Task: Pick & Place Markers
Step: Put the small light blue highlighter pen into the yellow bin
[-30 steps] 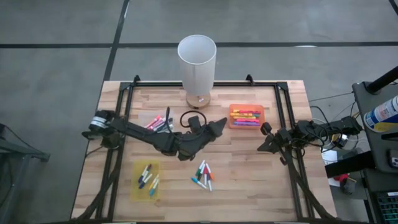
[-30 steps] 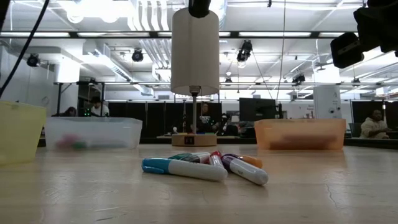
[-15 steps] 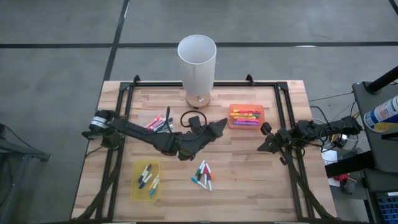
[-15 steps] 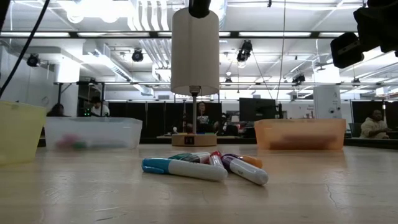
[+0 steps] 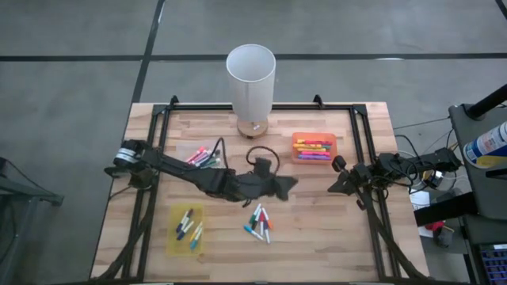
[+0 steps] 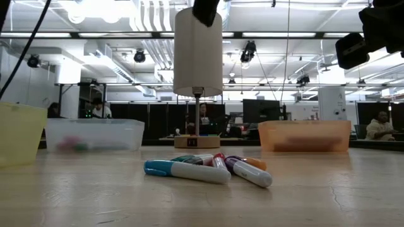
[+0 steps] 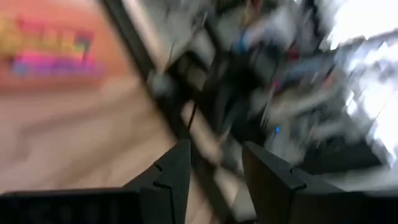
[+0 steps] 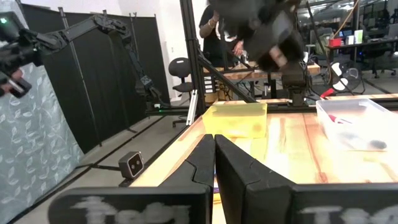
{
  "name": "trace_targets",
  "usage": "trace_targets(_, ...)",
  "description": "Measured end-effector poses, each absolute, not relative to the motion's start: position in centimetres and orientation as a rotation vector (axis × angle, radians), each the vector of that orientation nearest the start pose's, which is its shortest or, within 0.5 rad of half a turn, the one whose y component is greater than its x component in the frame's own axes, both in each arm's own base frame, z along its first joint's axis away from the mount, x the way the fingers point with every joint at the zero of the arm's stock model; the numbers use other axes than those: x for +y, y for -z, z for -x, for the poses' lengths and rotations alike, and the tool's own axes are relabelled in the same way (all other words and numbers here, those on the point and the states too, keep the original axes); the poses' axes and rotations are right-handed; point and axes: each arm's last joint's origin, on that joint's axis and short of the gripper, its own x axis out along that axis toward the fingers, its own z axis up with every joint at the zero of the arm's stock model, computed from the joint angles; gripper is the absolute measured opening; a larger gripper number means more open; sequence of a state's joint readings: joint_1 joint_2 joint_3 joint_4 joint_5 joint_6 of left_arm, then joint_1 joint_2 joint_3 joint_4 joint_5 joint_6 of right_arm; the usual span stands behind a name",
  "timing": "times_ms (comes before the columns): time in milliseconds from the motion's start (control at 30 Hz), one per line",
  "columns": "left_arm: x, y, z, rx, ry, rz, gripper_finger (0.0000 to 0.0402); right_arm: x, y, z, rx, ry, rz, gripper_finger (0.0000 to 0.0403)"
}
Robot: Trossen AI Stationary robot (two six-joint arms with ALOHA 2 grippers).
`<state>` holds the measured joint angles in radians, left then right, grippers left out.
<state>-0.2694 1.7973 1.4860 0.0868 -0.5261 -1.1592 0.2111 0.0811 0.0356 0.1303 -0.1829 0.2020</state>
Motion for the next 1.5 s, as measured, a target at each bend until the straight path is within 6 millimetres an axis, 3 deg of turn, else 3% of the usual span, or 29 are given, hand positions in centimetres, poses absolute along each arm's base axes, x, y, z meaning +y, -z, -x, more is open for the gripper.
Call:
trace_targets(233, -12.2, -29.5, -39.5, 0.450, -0.254, 0.913, 0.0138, 2.6, -18.2, -9.7, -0.045, -0.401, -0.200, 0.0009)
trace_targets(433, -13.8, -27.6, -37.9, 0.679, -0.264, 0.887, 0.0138, 2.6, -18.2, -9.7, -0.045, -0.401, -0.200, 0.0009)
trace_targets(1033, -14.8, -26.6, -36.9, 0.729, -0.334, 0.970, 0.0138, 2.6, -18.2, -9.7, -0.045, -0.401, -0.200, 0.0009)
trace_targets(1500, -14.8, -26.0, -36.2, 0.879, -0.202, 0.695, 0.0138, 2.6, -18.2, -9.7, -0.045, -0.401, -0.200, 0.0009)
